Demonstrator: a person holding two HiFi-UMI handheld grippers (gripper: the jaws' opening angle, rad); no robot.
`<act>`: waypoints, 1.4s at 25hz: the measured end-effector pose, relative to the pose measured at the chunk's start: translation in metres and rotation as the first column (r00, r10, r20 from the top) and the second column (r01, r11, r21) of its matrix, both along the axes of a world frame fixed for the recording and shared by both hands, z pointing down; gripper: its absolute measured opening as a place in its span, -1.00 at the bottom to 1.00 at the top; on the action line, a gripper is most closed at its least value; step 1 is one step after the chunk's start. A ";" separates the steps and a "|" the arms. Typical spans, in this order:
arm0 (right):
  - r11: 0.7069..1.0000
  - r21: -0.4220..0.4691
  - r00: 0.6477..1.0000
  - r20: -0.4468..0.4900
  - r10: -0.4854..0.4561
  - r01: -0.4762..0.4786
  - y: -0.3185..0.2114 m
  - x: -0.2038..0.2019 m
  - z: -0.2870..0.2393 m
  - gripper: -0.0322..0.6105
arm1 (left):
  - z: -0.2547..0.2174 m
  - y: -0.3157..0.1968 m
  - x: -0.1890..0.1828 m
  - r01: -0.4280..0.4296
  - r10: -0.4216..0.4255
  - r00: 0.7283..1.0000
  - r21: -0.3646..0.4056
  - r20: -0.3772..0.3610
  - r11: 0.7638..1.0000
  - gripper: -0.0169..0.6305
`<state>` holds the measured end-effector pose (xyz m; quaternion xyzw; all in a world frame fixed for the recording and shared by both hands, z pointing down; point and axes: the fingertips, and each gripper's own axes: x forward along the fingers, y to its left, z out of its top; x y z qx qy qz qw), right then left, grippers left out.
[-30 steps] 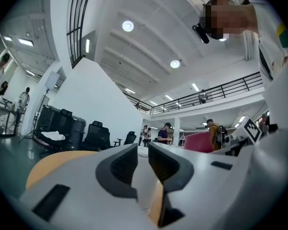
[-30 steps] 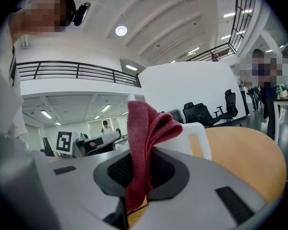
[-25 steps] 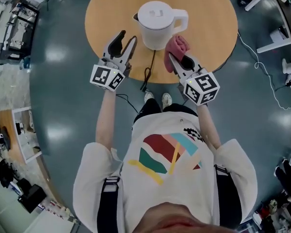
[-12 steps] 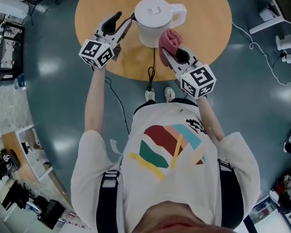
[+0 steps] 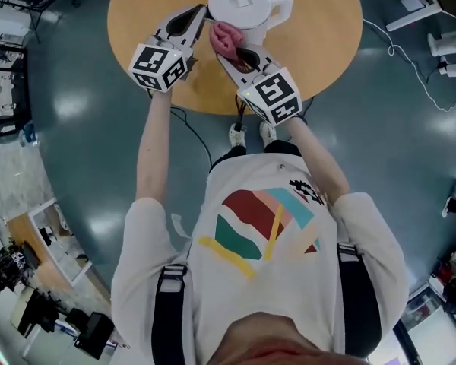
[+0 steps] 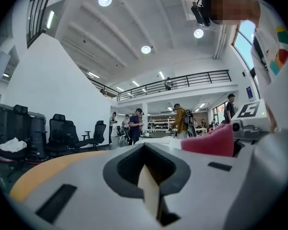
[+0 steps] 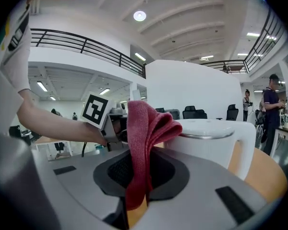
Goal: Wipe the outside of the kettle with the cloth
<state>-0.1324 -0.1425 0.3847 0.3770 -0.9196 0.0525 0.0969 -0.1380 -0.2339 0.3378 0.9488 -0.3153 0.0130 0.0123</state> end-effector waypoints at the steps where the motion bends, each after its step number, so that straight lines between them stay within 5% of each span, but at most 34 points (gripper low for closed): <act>1: 1.000 -0.001 1.000 -0.004 0.006 -0.006 -0.003 -0.001 0.004 -0.76 | 0.002 0.000 0.004 0.000 0.000 1.000 0.004 0.011 1.000 -0.82; 17: 0.991 -0.010 0.991 -0.014 0.137 -0.137 -0.025 -0.003 0.004 -0.75 | -0.006 0.003 0.001 0.029 -0.030 0.999 0.017 0.014 0.999 -0.82; 35: 0.973 -0.053 0.972 0.065 0.226 -0.223 -0.014 0.088 0.008 -0.75 | -0.007 0.003 0.001 0.065 -0.065 0.998 0.018 0.003 0.998 -0.82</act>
